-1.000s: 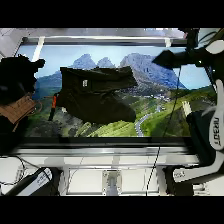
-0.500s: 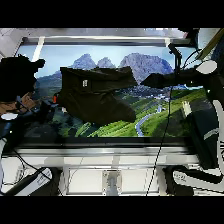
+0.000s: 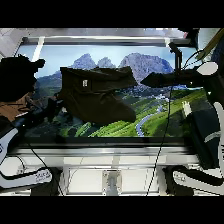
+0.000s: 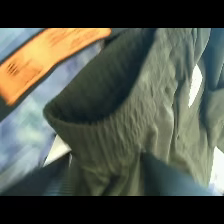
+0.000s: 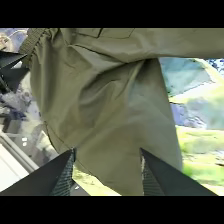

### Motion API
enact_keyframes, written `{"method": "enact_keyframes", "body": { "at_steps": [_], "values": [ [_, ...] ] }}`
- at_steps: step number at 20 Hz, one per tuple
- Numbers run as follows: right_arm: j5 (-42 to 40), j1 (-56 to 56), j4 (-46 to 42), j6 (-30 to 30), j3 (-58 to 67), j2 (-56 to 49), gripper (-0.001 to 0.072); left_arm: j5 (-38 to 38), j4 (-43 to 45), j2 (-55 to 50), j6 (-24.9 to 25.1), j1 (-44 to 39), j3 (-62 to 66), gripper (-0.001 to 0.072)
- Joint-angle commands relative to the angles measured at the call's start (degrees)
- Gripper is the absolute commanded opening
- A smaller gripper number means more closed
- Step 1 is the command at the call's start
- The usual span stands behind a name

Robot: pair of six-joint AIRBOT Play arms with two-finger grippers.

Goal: Fold the clothes and pants, and hang the long-sleeved shirts on hangers.

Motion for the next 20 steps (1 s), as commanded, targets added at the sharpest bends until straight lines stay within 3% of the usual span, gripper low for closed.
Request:
{"method": "enact_keyframes", "body": {
  "at_steps": [1,2,3,8,10,12,14,16,20],
  "values": [
    [0.2,-2.5,-2.1,1.8,0.0,2.9,0.0447,1.9,-3.7,-4.1,2.8,-2.0,4.4,0.0228],
    [0.7,-3.9,-2.8,2.5,0.0,4.2,0.0447,1.8,-3.6,-5.1,2.9,-2.4,5.5,0.0095],
    [1.6,-5.2,-3.7,3.2,0.0,5.6,0.0447,1.8,-3.7,-5.5,2.9,-2.7,6.1,0.0025],
    [6.3,-9.4,-10.1,6.3,-7.1,12.4,0.0448,1.6,-2.3,-3.3,2.9,-2.7,6.4,0.0024],
    [0.2,-8.2,-3.8,6.3,-20.2,14.2,0.0454,1.2,0.5,-1.3,2.9,-2.7,6.4,0.0024],
    [-9.7,-5.7,7.2,6.3,-35.2,13.8,0.0589,1.0,3.1,1.4,2.9,-2.7,6.4,0.0024],
    [-14.2,-1.7,19.6,2.1,-47.1,11.7,0.0589,1.0,5.0,4.0,2.9,-2.7,6.4,0.0024],
    [-16.9,2.9,30.3,-3.3,-53.0,8.9,0.0591,0.9,6.9,6.4,2.9,-2.7,6.4,0.0024],
    [-20.4,10.1,44.0,-7.3,-53.6,3.4,0.0591,0.7,8.7,9.0,2.9,-2.7,6.4,0.0024]
  ]
}}
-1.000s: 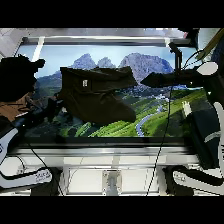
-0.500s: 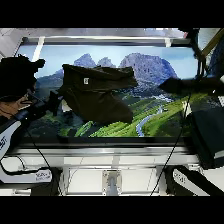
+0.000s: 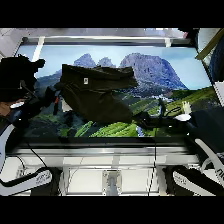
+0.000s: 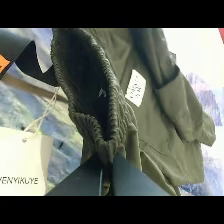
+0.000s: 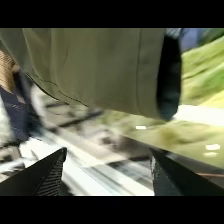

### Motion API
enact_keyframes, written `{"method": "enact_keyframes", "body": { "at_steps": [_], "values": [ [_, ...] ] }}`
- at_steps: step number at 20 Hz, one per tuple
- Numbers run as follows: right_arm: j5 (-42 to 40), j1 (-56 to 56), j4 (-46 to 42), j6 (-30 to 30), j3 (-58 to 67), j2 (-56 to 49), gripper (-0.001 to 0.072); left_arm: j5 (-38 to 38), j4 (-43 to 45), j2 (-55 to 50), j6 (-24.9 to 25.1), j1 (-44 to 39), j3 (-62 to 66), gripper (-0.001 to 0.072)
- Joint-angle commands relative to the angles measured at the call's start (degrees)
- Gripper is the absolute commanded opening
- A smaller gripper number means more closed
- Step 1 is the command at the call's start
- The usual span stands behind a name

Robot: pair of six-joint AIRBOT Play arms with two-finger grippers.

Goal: Fold the clothes and pants, and hang the long-sleeved shirts on hangers.

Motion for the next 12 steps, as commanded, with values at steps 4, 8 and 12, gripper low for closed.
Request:
{"method": "enact_keyframes", "body": {
  "at_steps": [4,8,12],
  "values": [
    [-10.5,8.2,26.1,-10.8,-2.6,-9.2,0.0591,0.0,2.8,2.1,0.0,0.0,0.0,0.0024],
    [-11.1,8.2,28.0,-11.8,4.0,-15.2,0.0587,0.0,2.8,2.1,0.0,0.0,0.0,0.0024],
    [-9.8,8.2,27.8,-11.9,11.1,-18.8,0.008,-0.3,2.8,2.1,0.0,0.0,0.0,0.0024]
  ]
}}
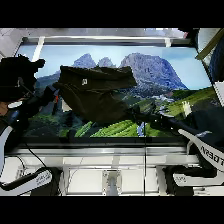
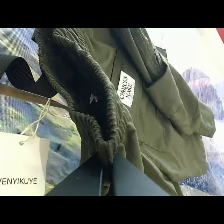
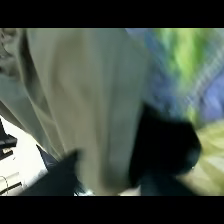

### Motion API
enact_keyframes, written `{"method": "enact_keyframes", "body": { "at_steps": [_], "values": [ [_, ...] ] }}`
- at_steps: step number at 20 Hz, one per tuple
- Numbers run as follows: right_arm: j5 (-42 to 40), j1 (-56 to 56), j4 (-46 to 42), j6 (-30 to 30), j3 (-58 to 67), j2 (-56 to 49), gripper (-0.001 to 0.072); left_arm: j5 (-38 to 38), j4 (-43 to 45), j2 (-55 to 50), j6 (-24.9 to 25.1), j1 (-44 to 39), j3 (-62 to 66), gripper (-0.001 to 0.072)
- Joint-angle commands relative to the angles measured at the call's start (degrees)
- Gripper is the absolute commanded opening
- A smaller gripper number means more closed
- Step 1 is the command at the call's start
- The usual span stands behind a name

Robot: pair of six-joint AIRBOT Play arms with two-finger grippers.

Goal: Fold the clothes and pants, and hang the long-sleeved shirts on hangers.

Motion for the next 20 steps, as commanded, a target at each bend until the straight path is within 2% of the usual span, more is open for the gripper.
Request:
{"method": "enact_keyframes", "body": {
  "at_steps": [1,4,7,10,12,15,18,20],
  "values": [
    [1.1,0.1,1.2,-1.4,5.7,-2.5,0.0009,-0.9,0.1,0.1,0.0,0.0,0.0,0.0024],
    [5.6,-1.9,-1.9,-2.6,9.7,-1.6,0.0006,-2.6,3.7,2.2,0.0,0.7,0.1,0.0024],
    [12.6,-6.3,-7.3,-2.4,14.7,5.9,0.0005,-8.0,4.8,9.5,-0.2,2.9,0.4,0.0023],
    [17.6,-10.1,-17.2,5.0,24.3,19.7,0.0005,-17.2,7.5,21.0,-0.4,5.6,3.3,0.0022],
    [17.4,-11.1,-28.8,12.7,33.7,28.7,0.0004,-21.4,12.0,29.5,-4.8,6.2,7.3,0.0022],
    [18.7,-11.1,-46.3,24.6,50.3,36.8,0.0004,-23.0,20.8,40.9,-12.4,6.2,15.0,0.0022],
    [20.8,-11.1,-59.6,31.1,66.3,38.4,0.0003,-29.7,25.5,45.7,-19.3,6.2,22.1,0.0022],
    [26.8,-11.1,-67.0,34.4,70.7,37.1,0.0002,-33.8,28.5,45.9,-23.7,6.2,23.8,0.0022]
  ]
}}
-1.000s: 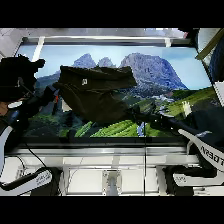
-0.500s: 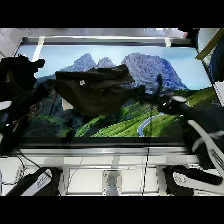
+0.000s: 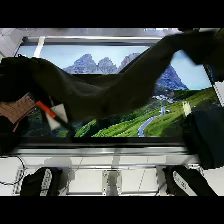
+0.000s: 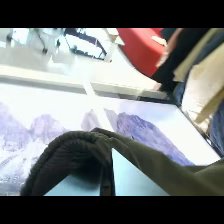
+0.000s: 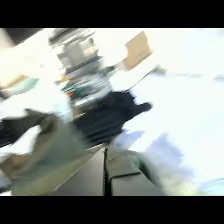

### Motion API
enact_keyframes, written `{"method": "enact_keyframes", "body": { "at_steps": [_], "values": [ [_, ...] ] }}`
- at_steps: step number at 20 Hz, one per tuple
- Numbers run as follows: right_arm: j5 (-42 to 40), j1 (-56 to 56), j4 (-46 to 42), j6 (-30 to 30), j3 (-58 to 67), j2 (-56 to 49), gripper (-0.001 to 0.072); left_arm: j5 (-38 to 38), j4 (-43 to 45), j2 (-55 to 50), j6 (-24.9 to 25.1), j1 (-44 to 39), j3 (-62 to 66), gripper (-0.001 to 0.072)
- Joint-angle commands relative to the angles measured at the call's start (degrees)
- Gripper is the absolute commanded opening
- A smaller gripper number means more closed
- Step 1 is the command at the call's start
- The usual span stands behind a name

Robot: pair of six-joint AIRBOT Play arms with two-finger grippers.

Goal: Fold the clothes and pants, and hang the long-sleeved shirts on hangers.

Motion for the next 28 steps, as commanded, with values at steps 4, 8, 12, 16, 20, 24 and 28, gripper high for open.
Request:
{"method": "enact_keyframes", "body": {
  "at_steps": [4,8,12,16,20,24,28],
  "values": [
    [14.5,-0.2,-21.2,8.5,7.8,-6.3,0.0003,-7.8,21.3,-2.3,-16.2,0.1,3.7,0.0022],
    [13.5,0.0,-18.8,5.9,6.1,-22.8,0.0003,-8.0,22.2,-16.7,-15.3,-1.6,1.0,0.0023],
    [0.5,0.0,-12.0,0.4,6.1,-41.5,0.0003,5.4,21.9,-34.4,-13.3,-5.1,0.9,0.0023],
    [-10.1,0.0,2.3,-9.1,6.4,-53.2,0.0003,17.2,14.3,-48.0,-12.3,-7.8,1.0,0.0023],
    [-2.6,-0.1,2.5,-13.0,6.7,-52.7,0.0004,16.2,13.7,-49.7,-7.4,-9.3,1.0,0.0023],
    [15.9,0.7,-17.0,-9.1,5.7,-47.1,0.0004,7.1,28.7,-42.3,-9.7,-9.4,0.5,0.0022],
    [20.9,1.1,-22.2,-8.7,-7.1,-40.7,0.0004,-1.2,41.0,-32.3,-11.8,-9.5,-6.8,0.0022]
  ]
}}
